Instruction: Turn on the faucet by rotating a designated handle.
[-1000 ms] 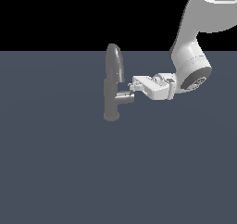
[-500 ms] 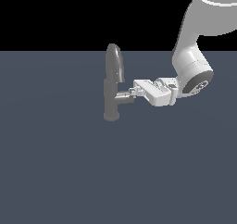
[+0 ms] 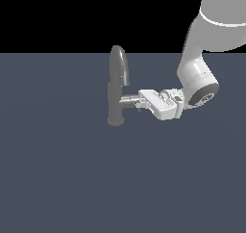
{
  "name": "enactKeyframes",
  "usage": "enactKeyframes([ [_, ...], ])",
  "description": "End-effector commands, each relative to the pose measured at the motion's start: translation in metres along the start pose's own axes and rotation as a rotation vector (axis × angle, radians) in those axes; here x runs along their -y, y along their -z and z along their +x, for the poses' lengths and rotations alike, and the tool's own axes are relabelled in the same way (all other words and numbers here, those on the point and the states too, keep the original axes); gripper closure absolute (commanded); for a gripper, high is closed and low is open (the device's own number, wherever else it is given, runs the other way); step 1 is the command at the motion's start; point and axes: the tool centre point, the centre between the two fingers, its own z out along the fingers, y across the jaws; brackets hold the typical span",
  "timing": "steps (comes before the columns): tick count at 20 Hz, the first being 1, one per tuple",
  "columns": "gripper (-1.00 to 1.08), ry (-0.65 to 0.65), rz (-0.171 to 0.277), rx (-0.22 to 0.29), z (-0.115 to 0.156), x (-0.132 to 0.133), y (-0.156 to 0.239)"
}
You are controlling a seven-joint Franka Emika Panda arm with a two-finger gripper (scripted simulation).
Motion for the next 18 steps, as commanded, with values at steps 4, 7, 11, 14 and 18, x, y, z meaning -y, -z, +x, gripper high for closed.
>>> enactKeyframes([
  [4,1.08,-0.015,0.004,0.001,0.021,0.003,0.000],
  [7,1.08,-0.019,0.005,0.001,0.030,0.005,0.001],
  [11,1.08,-0.024,0.006,0.001,0.041,0.008,0.001],
  [14,1.08,-0.028,0.007,0.002,0.049,0.010,0.001],
  [18,1.08,-0.032,0.008,0.002,0.059,0.012,0.001],
])
